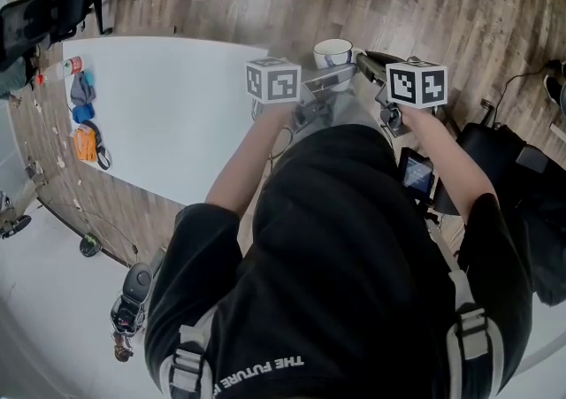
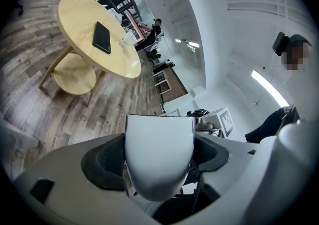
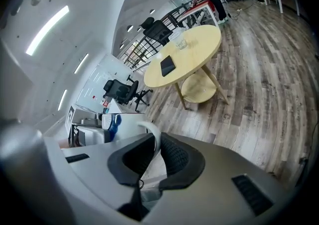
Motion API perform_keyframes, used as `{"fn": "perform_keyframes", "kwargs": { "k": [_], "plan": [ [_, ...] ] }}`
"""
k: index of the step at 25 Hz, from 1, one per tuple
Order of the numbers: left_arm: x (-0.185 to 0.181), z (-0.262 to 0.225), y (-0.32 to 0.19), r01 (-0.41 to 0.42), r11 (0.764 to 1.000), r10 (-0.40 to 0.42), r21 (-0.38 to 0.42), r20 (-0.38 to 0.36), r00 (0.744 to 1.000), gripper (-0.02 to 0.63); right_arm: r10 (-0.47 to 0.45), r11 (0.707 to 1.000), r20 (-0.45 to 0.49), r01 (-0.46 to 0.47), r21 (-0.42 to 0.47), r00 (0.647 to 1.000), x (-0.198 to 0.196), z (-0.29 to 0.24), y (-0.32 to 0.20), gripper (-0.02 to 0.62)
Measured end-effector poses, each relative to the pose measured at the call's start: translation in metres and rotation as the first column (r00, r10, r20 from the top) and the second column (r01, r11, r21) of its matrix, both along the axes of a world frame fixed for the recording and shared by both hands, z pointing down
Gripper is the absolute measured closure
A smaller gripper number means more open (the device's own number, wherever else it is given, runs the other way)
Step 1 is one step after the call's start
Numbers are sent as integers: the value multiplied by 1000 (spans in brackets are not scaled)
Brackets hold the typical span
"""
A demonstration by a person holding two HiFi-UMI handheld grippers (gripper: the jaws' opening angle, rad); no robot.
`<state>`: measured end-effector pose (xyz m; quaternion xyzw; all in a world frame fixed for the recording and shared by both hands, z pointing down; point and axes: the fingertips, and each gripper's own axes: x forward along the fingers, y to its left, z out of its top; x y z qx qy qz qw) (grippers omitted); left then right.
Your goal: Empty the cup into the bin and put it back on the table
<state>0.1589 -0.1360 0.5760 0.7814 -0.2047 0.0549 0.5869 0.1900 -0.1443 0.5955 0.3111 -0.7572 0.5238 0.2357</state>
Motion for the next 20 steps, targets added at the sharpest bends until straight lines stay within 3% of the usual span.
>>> {"fn": "perform_keyframes", "kwargs": {
  "k": [20],
  "plan": [
    [5,4,-1,-52,998,51,-24,-9,999,227,28,1000,-26,-28,2,999,5,3,-1,548]
  ]
}}
